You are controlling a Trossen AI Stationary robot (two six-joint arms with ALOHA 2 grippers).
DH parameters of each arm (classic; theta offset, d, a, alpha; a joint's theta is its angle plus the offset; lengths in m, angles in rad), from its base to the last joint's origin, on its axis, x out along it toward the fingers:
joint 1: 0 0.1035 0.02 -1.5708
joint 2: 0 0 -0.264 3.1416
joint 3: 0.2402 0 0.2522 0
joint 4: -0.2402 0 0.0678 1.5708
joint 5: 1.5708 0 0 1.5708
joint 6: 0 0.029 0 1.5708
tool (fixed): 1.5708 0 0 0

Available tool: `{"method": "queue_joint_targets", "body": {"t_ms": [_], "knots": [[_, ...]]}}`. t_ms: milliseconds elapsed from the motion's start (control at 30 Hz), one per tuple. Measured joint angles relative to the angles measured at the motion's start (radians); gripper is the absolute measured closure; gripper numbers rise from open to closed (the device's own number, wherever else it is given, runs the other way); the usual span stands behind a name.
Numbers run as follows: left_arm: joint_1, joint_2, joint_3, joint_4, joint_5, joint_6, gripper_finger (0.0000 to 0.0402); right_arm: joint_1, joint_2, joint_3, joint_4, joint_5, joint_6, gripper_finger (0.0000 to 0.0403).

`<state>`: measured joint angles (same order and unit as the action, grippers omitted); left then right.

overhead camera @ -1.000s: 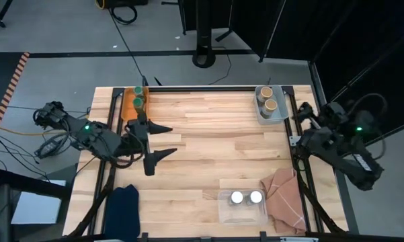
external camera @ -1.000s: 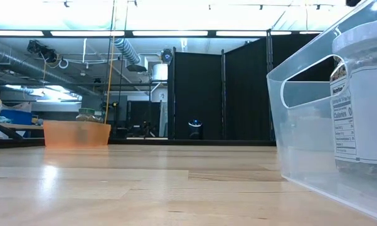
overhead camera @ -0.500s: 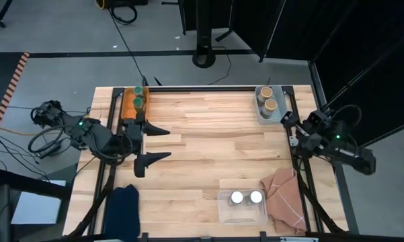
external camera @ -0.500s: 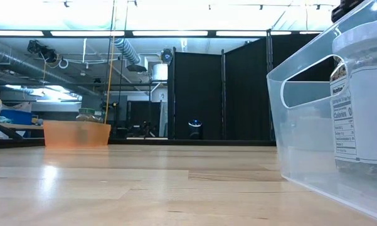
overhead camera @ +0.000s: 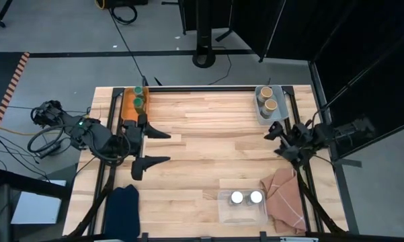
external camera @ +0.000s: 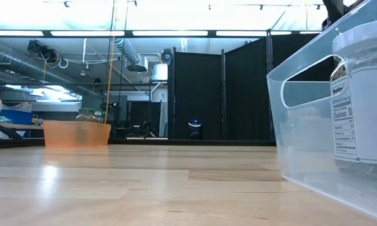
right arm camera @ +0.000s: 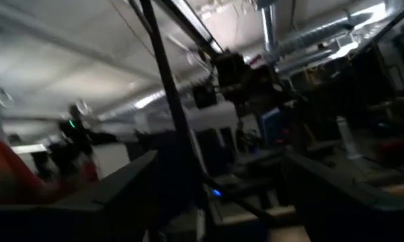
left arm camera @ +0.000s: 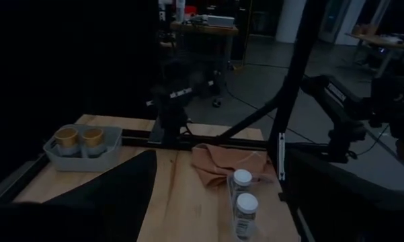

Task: Sort spices by type
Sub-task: Return to Home Position

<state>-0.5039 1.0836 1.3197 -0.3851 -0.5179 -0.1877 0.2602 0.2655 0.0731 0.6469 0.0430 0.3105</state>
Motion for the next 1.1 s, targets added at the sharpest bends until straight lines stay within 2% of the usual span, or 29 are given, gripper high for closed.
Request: {"method": "queue_joint_targets", "body": {"t_ms": [67,167,300,400,500,633,767,900,1100], "knots": [[0.000,0.000,0.000,0.000,0.000,0.000,0.0069,0.039,0.026,0.000,0.006,0.027,-0.048,0.0084],[0.000,0.000,0.000,0.000,0.000,-0.004,0.0069,0.076,0.019,0.000,0.028,0.009,-0.077,0.0086],[0.000,0.000,0.000,0.000,0.000,-0.006,0.0069,0.082,-0.102,0.000,0.022,-0.121,-0.085,0.0089],[0.000,0.000,0.000,0.000,0.000,-0.006,0.0069,0.066,-0.237,0.000,-0.053,-0.216,-0.033,0.0089],[0.000,0.001,0.000,0.008,0.000,-0.007,0.0069,0.045,-0.260,0.024,-0.067,-0.242,0.001,0.0086],[0.000,0.002,0.000,0.029,0.000,-0.006,0.0069,0.022,-0.261,0.118,-0.224,-0.165,0.000,0.0083],[0.000,0.002,0.000,0.038,0.016,-0.012,0.0069,0.012,-0.262,0.218,-0.372,-0.069,-0.079,0.0083],[-0.002,0.002,0.000,0.034,0.024,-0.030,0.0069,0.012,-0.262,0.258,-0.561,-0.077,-0.059,0.0086],[-0.002,0.003,0.000,0.038,0.025,-0.025,0.0069,0.012,-0.261,0.206,-0.620,-0.084,-0.017,0.0086]]}}
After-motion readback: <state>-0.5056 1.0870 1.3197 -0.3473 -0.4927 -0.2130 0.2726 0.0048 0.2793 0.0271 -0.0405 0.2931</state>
